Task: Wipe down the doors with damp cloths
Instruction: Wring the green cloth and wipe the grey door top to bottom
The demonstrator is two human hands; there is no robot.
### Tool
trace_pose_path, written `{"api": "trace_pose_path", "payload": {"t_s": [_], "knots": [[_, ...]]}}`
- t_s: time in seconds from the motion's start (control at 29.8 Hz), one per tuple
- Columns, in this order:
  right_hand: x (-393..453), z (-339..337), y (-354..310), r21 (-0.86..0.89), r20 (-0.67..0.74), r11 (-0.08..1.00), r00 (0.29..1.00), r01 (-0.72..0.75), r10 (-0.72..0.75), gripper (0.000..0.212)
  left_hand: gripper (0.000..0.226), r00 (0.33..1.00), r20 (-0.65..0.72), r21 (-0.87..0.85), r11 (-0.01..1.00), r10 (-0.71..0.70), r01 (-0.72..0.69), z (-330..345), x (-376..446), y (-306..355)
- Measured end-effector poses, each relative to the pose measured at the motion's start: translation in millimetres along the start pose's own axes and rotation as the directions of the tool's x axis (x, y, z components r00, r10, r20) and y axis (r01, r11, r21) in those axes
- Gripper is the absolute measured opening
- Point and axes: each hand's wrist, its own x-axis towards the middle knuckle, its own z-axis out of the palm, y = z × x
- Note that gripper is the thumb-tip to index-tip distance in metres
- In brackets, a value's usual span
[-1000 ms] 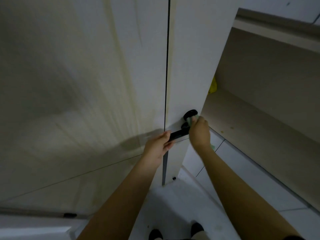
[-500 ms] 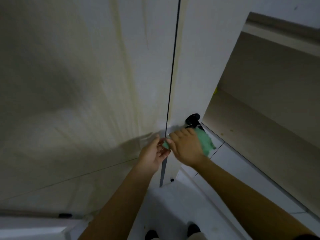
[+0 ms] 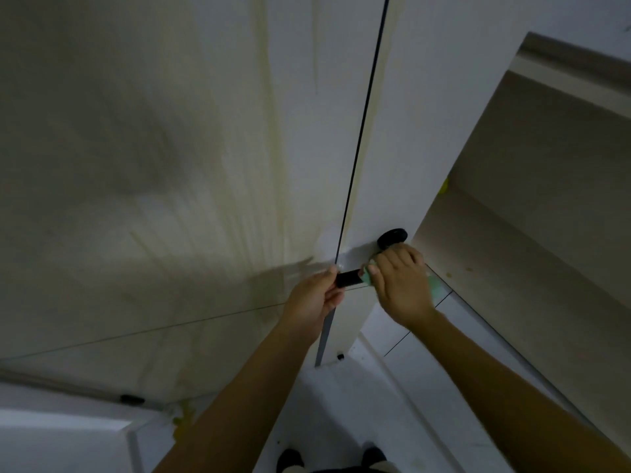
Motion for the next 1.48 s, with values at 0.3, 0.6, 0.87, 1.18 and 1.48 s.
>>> {"api": "trace_pose_path", "payload": {"t_s": [0.3, 0.6, 0.87, 1.18, 1.48], "knots": [[-11, 5, 15, 0.092, -0.064, 0.996, 0.998, -0.019, 0.025, 0.041, 0.006, 0.994, -0.072, 0.152, 0.986, 0.082, -0.071, 8, 1, -3], [22, 5, -20, 0.607, 0.345, 0.247, 0.53, -0.755, 0.774, 0.037, 0.008, 0.969, 0.056, 0.547, 0.804, 0.242, -0.233, 5, 9, 15], [28, 5, -16, 0.515, 0.423, 0.189, 0.439, -0.836, 0.793, 0.029, 0.007, 0.959, 0.11, 0.602, 0.751, 0.26, -0.272, 13, 16, 19], [29, 1, -1, 0.555, 0.392, 0.139, 0.406, -0.82, 0.825, 0.04, 0.006, 0.97, 0.141, 0.561, 0.791, 0.199, -0.244, 18, 22, 20], [24, 0, 7, 0.417, 0.404, 0.391, 0.553, -0.82, 0.729, 0.037, 0.02, 0.979, 0.027, 0.548, 0.816, 0.201, -0.183, 27, 23, 6]]}}
